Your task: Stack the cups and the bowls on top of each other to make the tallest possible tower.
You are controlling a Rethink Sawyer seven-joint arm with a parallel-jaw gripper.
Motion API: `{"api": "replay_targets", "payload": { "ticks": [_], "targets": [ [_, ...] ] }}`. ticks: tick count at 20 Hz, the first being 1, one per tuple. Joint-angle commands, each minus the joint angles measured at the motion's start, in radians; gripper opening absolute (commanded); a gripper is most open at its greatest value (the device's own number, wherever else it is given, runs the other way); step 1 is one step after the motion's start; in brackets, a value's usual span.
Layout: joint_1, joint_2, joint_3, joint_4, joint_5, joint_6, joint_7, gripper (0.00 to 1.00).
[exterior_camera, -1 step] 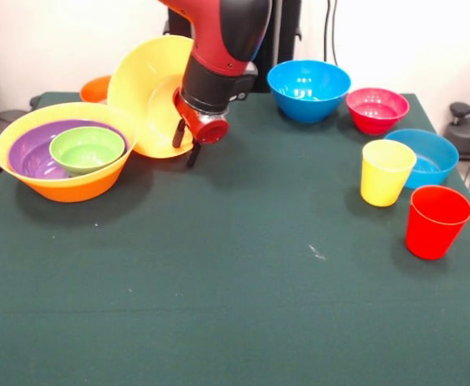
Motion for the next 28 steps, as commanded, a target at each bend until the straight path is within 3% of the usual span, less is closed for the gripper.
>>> {"api": "replay_targets", "payload": {
  "ticks": [1,7,8,18,28],
  "targets": [
    [0.015,0.047,0.101,-0.153,0.103,0.070,0.156,0.00],
    [0.024,0.038,0.095,-0.167,0.113,0.116,0.129,0.00],
    [0.026,0.039,0.093,-0.169,0.113,0.117,0.124,1.00],
    [0.031,0.046,0.083,-0.194,0.114,0.188,0.118,1.00],
    [0.031,0.061,0.101,-0.205,0.142,0.192,0.143,1.00]
  ]
}}
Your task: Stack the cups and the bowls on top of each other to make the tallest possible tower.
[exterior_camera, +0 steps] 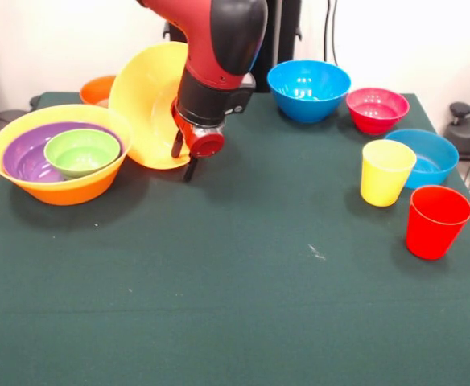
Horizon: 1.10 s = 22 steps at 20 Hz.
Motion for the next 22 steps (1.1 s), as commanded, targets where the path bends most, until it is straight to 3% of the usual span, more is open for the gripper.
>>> {"api": "replay_targets", "payload": {
  "ticks": [1,8,9,22],
  "targets": [
    [0.016,0.037,0.115,-0.123,0.064,0.081,0.143,1.00],
    [0.031,0.041,0.100,-0.139,0.075,0.110,0.134,1.00],
    [0.033,0.043,0.096,-0.142,0.076,0.118,0.132,0.00],
    [0.039,0.054,0.085,-0.165,0.075,0.180,0.144,0.00]
  ]
}}
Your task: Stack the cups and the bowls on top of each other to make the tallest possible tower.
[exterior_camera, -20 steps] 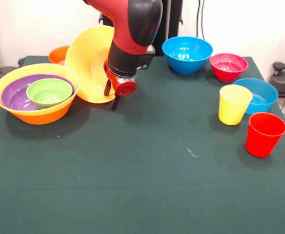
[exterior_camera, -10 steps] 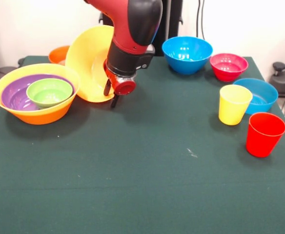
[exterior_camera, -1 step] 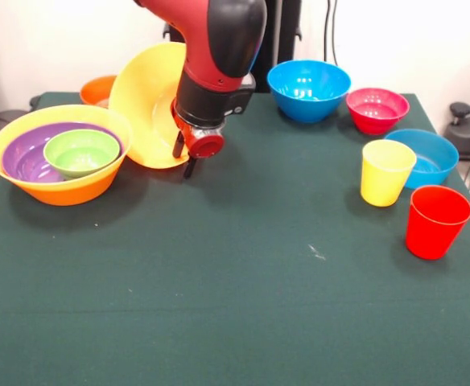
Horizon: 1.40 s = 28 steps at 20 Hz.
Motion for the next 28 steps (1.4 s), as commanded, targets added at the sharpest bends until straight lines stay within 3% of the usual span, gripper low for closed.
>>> {"api": "replay_targets", "payload": {
  "ticks": [1,18,25,28],
  "targets": [
    [0.015,0.042,0.119,-0.117,0.059,0.084,0.146,0.00],
    [0.042,0.058,0.123,-0.144,0.091,0.083,0.178,0.00],
    [0.086,0.074,0.090,-0.174,0.121,0.128,0.189,0.00],
    [0.096,0.013,0.088,-0.147,0.120,0.223,0.191,0.00]
  ]
}}
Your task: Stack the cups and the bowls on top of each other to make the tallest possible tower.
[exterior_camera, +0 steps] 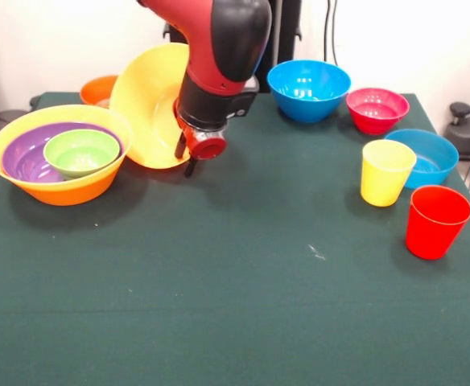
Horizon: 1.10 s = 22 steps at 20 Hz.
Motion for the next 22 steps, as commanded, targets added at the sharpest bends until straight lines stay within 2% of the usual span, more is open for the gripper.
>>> {"api": "replay_targets", "payload": {
  "ticks": [1,4,7,13,22],
  "targets": [
    [0.051,-0.046,0.131,-0.104,0.064,0.211,0.190,0.00],
    [0.064,-0.132,0.118,-0.093,0.048,0.356,0.194,0.00],
    [0.076,-0.177,0.113,-0.093,0.046,0.424,0.200,0.00],
    [0.094,-0.197,0.114,-0.102,0.069,0.458,0.218,0.00],
    [0.099,-0.172,0.093,-0.136,0.086,0.460,0.209,0.00]
  ]
}}
